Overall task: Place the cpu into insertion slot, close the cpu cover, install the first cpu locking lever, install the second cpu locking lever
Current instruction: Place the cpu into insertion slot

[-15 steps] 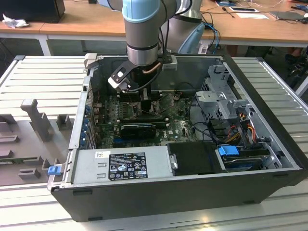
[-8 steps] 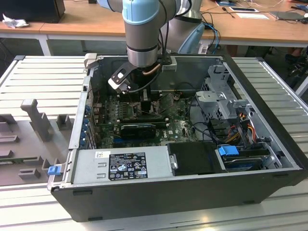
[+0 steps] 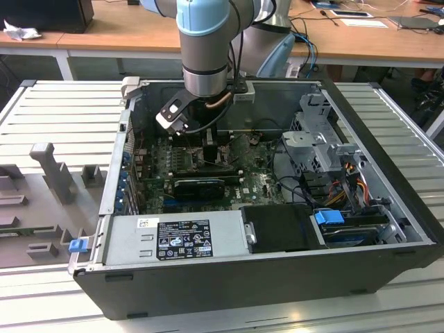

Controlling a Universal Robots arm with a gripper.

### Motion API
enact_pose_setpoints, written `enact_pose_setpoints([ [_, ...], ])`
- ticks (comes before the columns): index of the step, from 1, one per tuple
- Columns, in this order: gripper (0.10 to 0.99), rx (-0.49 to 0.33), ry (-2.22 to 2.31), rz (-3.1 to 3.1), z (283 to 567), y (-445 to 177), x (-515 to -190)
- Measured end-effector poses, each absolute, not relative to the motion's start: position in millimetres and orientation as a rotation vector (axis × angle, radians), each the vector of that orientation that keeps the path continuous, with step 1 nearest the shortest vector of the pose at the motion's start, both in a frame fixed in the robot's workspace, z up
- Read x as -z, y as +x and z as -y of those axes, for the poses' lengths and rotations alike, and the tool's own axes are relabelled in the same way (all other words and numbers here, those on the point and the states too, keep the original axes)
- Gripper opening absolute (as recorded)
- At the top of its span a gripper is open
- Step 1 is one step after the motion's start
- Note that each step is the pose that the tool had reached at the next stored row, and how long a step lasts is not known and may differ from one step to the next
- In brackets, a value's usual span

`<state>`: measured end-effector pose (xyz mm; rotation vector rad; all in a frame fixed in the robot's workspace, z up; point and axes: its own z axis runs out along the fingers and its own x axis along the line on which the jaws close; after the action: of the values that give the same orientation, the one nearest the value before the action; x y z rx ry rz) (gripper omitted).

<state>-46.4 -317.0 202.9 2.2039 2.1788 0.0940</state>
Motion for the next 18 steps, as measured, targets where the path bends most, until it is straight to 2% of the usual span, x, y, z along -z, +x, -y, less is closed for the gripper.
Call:
enact_pose_setpoints([
  [9, 0.588, -0.093, 2.203, -2.179, 317, -46, -210],
  [10, 0.522, -0.092, 2.203, -2.178, 317, -46, -211],
  [11, 0.400, -0.092, 2.203, -2.178, 317, -46, -212],
  [12, 0.337, -0.092, 2.203, -2.178, 317, -46, -213],
  [13, 0.337, -0.092, 2.203, -2.178, 317, -46, -213],
  [14, 0.278, -0.092, 2.203, -2.178, 317, -46, -213],
  [15, 0.157, -0.092, 2.203, -2.178, 317, -46, -214],
  [16, 0.106, -0.092, 2.203, -2.178, 317, -46, -215],
  [18, 0.106, -0.092, 2.203, -2.178, 317, -46, -216],
])
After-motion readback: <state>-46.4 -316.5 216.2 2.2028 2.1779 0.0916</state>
